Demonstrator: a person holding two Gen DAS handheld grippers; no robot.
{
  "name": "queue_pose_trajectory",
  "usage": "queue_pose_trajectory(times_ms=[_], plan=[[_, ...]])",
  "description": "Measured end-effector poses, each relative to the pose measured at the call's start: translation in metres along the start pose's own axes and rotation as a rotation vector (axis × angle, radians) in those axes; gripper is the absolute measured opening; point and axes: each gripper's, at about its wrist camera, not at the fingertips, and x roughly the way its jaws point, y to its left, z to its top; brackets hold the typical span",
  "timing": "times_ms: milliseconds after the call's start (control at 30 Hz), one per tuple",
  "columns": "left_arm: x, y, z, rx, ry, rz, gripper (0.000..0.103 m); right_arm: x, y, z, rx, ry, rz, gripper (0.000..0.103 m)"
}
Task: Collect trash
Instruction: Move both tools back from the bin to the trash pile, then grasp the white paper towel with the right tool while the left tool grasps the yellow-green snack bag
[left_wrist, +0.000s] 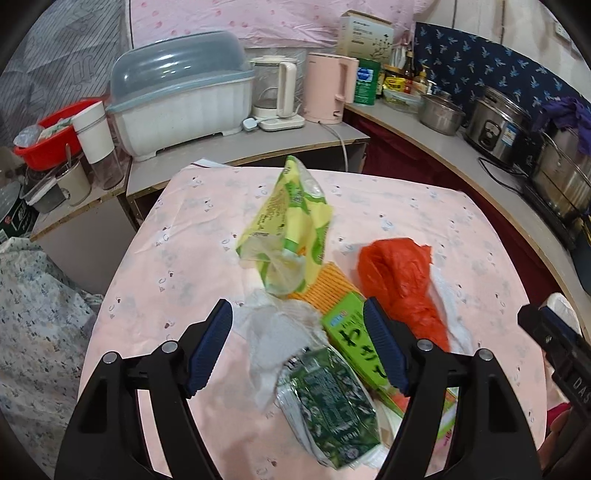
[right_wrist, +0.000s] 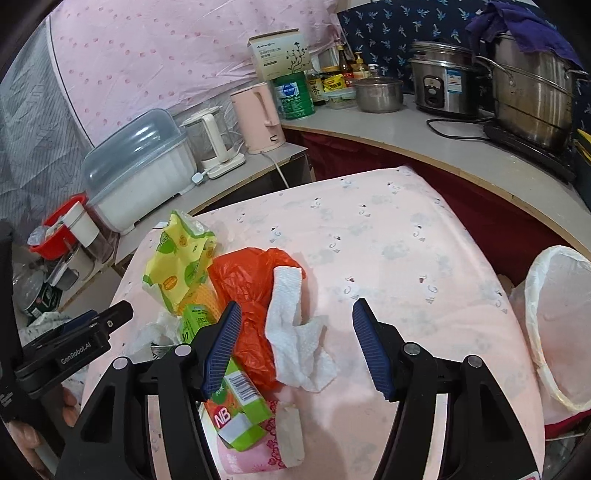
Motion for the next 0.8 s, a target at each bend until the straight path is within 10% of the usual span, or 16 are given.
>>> queue_pose_trajectory(times_ms=[667, 800], plan=[[0.092, 0.027, 0.042, -0.056, 0.072, -0.041, 0.073, 0.091, 0.003, -0.001, 0.014, 0.131, -0.031, 0.056], [0.108, 0.023, 0.045, -0.04, 0.095, -0.056, 0.055, 0.101, -0.002, -0.003, 0.025, 0.154, -0.028, 0.04]])
